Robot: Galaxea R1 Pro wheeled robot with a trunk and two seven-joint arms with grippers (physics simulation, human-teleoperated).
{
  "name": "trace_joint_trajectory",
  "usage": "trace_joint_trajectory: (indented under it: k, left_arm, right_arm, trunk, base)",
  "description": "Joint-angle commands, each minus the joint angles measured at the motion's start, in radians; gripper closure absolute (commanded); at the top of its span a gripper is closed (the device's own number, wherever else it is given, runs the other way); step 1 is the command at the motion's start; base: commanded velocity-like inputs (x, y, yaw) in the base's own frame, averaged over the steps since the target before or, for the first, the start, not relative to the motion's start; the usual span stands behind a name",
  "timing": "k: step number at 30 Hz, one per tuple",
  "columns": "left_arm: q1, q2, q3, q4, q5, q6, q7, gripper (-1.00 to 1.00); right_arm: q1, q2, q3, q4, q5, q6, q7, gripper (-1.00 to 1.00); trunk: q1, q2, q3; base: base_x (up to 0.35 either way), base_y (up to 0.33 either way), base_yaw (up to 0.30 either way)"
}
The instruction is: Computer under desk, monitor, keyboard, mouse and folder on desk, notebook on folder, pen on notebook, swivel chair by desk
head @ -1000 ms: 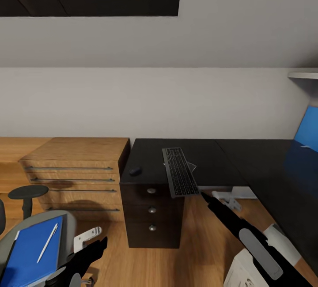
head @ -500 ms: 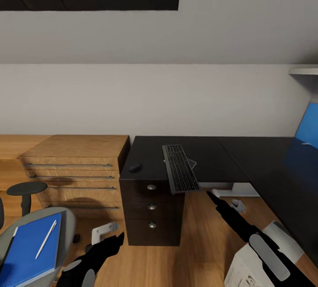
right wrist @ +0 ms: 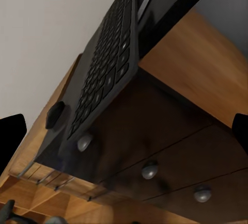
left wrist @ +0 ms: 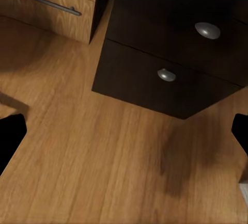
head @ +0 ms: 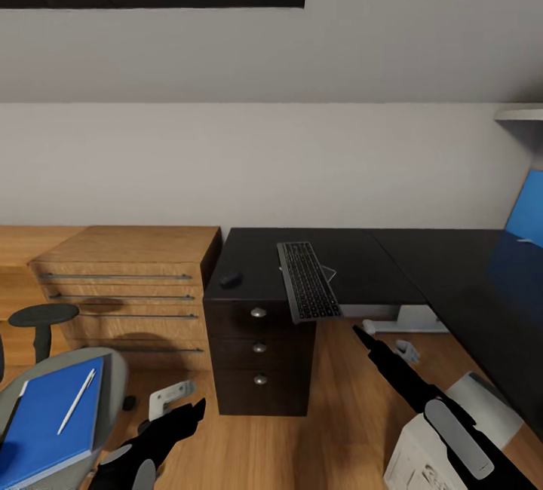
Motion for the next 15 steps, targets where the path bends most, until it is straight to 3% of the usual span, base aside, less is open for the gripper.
trace_joint_trajectory:
  k: [1,5,8,9,13,15]
  left_arm:
    - [0.0,-0.001,0.001,-0.001,0.011,0.003,0.008,-1.0]
    - [0.001,-0.001,-0.001,0.0,0.011,0.003,0.009,-1.0]
    - [0.0,-0.001,-0.002,0.0,0.011,0.003,0.01,-1.0]
    - [0.0,-0.001,-0.002,0.0,0.011,0.002,0.01,-1.0]
    - [0.0,-0.001,-0.002,0.001,0.011,0.002,0.01,-1.0]
    - [0.0,-0.001,-0.001,0.001,0.01,0.002,0.01,-1.0]
  right_arm:
    - [-0.001,0.002,0.001,0.0,-0.01,0.003,0.001,-1.0]
    - [-0.001,0.007,0.003,0.0,-0.009,0.005,-0.012,-1.0]
    - [-0.002,0.025,0.004,-0.003,-0.011,0.003,-0.019,-1.0]
    - [-0.002,0.068,0.0,-0.007,-0.01,0.0,-0.021,-1.0]
    - [-0.002,0.114,-0.008,-0.01,-0.007,-0.034,-0.022,-1.0]
    - [-0.002,0.142,-0.011,-0.01,-0.005,-0.09,-0.023,-1.0]
  trunk:
    - [0.004,-0.008,-0.004]
    - [0.019,-0.036,-0.017]
    - [0.027,-0.05,-0.023]
    - [0.027,-0.05,-0.023]
    - [0.027,-0.05,-0.023]
    - [0.027,-0.05,-0.023]
  base:
    - [0.0,0.0,0.0]
    - [0.0,0.0,0.0]
    - [0.0,0.0,0.0]
    - [0.0,0.0,0.0]
    - [0.0,0.0,0.0]
    - [0.0,0.0,0.0]
